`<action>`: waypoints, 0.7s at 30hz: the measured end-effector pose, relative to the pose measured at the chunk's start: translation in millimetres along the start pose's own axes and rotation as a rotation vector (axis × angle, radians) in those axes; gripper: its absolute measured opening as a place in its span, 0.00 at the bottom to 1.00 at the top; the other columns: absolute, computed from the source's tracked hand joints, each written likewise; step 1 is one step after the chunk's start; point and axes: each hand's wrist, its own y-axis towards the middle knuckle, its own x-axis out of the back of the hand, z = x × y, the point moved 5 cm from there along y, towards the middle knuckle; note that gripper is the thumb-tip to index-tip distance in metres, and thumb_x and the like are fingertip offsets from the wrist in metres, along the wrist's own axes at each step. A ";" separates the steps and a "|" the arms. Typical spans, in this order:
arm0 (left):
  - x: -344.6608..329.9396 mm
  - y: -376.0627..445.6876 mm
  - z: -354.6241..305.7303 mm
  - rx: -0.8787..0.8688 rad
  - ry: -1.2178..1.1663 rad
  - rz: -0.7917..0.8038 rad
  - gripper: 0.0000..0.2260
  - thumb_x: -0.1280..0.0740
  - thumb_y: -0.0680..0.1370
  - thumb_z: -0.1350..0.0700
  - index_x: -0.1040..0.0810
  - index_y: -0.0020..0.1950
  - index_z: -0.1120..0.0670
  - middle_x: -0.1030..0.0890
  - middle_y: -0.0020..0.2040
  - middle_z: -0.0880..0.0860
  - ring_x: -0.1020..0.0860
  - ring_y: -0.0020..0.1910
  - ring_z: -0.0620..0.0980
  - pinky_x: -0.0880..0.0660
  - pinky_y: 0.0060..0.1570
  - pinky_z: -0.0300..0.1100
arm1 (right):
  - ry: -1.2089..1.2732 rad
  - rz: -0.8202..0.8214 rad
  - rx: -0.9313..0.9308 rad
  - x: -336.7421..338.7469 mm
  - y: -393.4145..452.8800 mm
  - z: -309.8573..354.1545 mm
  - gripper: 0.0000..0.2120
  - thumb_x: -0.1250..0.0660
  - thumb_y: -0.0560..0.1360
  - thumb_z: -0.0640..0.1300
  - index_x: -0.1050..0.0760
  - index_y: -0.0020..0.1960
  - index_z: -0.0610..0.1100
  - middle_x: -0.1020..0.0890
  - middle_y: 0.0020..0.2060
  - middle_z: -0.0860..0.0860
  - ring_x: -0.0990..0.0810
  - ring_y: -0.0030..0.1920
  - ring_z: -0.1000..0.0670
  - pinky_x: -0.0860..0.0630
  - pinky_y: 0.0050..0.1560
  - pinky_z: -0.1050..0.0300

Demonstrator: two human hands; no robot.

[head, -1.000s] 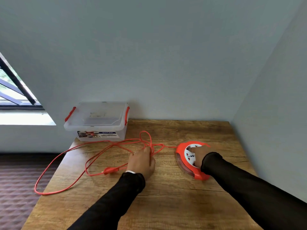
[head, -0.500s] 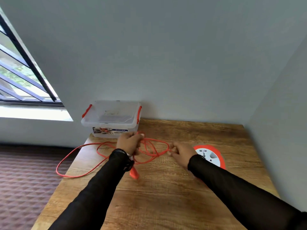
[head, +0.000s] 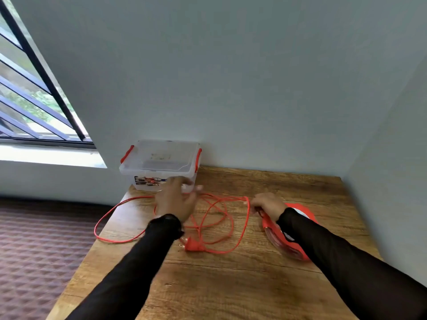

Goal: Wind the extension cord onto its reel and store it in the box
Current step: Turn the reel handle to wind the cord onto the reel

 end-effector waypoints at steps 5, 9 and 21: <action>-61.5 -58.2 -74.0 -0.358 0.138 0.503 0.38 0.36 0.62 0.27 0.30 0.65 0.49 0.22 0.57 0.46 0.23 0.55 0.47 0.28 0.57 0.48 | 0.109 0.091 0.024 -4.5 2.0 2.8 0.12 0.26 0.67 0.54 0.20 0.38 0.45 0.29 0.23 0.54 0.35 0.24 0.57 0.37 0.26 0.63; -79.5 -59.9 -70.8 -0.289 -0.030 0.470 0.09 0.39 0.77 0.49 0.27 0.54 0.51 0.18 0.44 0.52 0.21 0.42 0.52 0.26 0.43 0.45 | 0.098 0.049 0.036 -0.7 1.7 3.0 0.15 0.25 0.65 0.56 0.24 0.31 0.46 0.27 0.25 0.55 0.36 0.26 0.55 0.37 0.28 0.63; 59.9 38.6 42.8 0.689 -1.081 -0.066 0.07 0.39 0.77 0.60 0.29 0.39 0.53 0.43 0.15 0.45 0.45 0.11 0.41 0.49 0.17 0.24 | 0.517 -0.283 -0.222 59.8 6.2 -34.8 0.14 0.43 0.80 0.42 0.30 0.37 0.40 0.31 0.17 0.49 0.28 0.21 0.49 0.33 0.23 0.62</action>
